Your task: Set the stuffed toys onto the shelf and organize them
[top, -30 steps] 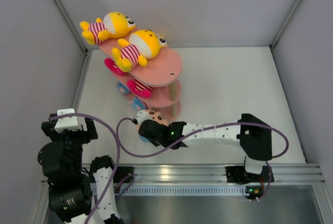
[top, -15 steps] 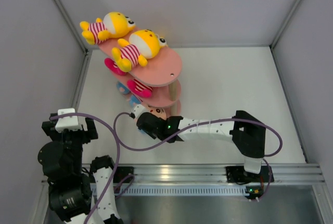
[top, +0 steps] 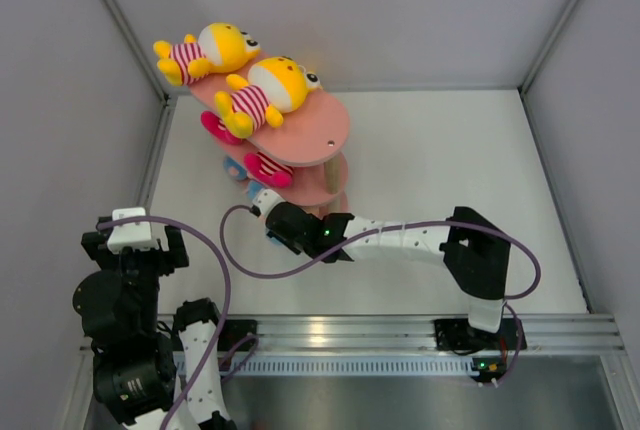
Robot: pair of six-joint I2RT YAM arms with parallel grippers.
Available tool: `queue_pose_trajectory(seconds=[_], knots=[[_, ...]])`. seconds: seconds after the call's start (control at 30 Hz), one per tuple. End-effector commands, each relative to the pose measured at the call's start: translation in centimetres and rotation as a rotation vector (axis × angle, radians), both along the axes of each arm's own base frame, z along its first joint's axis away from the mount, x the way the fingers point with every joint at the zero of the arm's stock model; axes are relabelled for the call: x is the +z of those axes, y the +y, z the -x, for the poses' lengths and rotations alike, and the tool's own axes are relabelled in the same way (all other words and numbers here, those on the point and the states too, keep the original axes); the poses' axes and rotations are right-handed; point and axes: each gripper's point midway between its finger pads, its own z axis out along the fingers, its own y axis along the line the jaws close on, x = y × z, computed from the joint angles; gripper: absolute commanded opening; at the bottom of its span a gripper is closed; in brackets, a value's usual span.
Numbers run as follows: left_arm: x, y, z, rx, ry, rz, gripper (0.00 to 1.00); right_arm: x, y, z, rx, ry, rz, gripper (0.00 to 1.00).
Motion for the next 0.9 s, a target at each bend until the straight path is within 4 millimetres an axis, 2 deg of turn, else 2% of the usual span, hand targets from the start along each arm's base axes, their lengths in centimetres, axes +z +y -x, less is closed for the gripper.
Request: queue_pose_trajectory(seconds=[0.0,0.13,0.23,0.5,0.7,0.8,0.87], knots=[[1.2,0.0,-0.2,-0.009,-0.051,-0.029,0.86,3.0,0.3,-0.7,-0.06,-0.031,-0.091,0.0],[1.1,-0.2,-0.3,-0.019,-0.05,-0.021,0.86,2.6,-2.6,-1.1,-0.199,-0.061,-0.044,0.0],[1.3,-0.3,-0.3,-0.025,-0.054,-0.018,0.86,2.0,-3.6,-1.5,-0.226,-0.089,-0.02,0.0],[1.9,-0.4,0.0,-0.023,-0.068,-0.028,0.86,2.4,-3.3,-3.6,-0.279,-0.196,-0.03,0.0],[2.0,-0.5,0.0,-0.029,-0.069,-0.033,0.86,2.0,-3.8,-3.6,-0.332,-0.185,-0.054,0.0],[1.8,-0.7,-0.1,-0.041,-0.067,-0.022,0.86,2.1,-2.9,-3.7,-0.305,-0.197,-0.086,0.0],[1.8,-0.7,-0.1,-0.04,-0.067,-0.02,0.86,1.8,-1.5,-3.6,-0.236,-0.199,-0.097,0.0]])
